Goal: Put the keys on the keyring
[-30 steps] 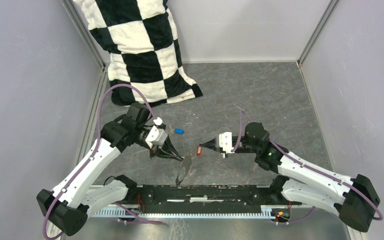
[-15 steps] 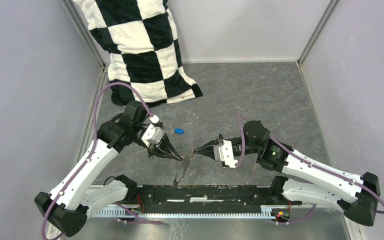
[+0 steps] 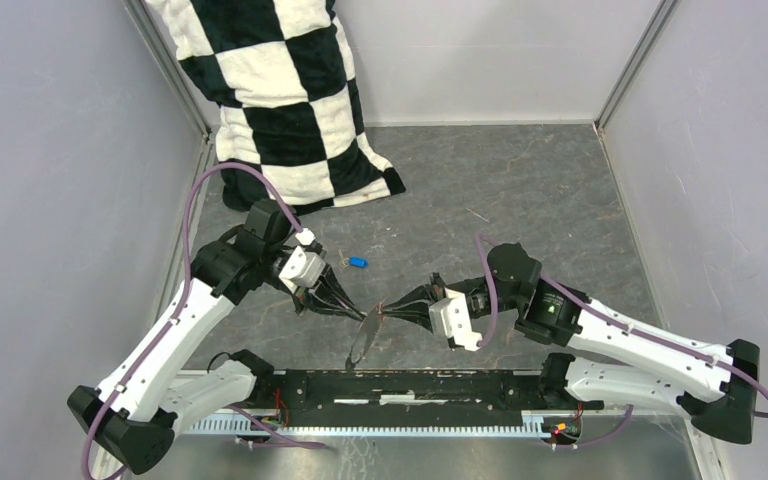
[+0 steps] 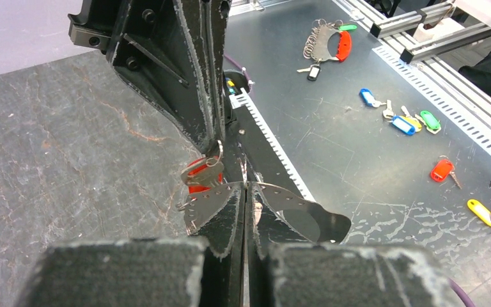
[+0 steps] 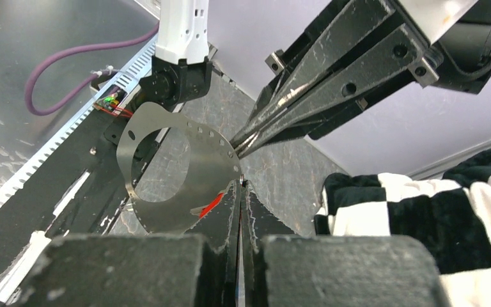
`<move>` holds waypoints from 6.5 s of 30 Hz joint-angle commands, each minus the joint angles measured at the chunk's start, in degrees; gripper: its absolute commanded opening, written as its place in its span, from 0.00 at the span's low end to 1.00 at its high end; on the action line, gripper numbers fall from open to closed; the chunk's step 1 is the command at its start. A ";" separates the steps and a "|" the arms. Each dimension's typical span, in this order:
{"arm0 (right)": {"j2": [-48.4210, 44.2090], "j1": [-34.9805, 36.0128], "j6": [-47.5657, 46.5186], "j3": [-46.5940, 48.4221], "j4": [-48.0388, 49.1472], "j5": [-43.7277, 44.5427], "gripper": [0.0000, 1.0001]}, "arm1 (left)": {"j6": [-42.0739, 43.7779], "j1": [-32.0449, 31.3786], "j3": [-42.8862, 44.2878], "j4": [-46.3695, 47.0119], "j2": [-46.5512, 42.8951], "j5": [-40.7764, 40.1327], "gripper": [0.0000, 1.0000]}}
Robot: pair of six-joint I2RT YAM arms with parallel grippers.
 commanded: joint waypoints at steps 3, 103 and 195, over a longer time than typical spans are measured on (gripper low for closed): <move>0.38 1.78 -2.72 3.78 0.31 0.58 0.00 | -2.15 0.18 3.30 1.47 0.13 3.65 0.02; 1.30 3.91 -6.32 7.13 -6.03 9.88 0.00 | -2.67 0.18 3.59 1.64 4.27 0.03 0.02; 2.63 -0.80 -8.02 10.21 -13.90 0.86 0.00 | 0.96 0.13 4.88 3.35 2.75 -3.54 0.02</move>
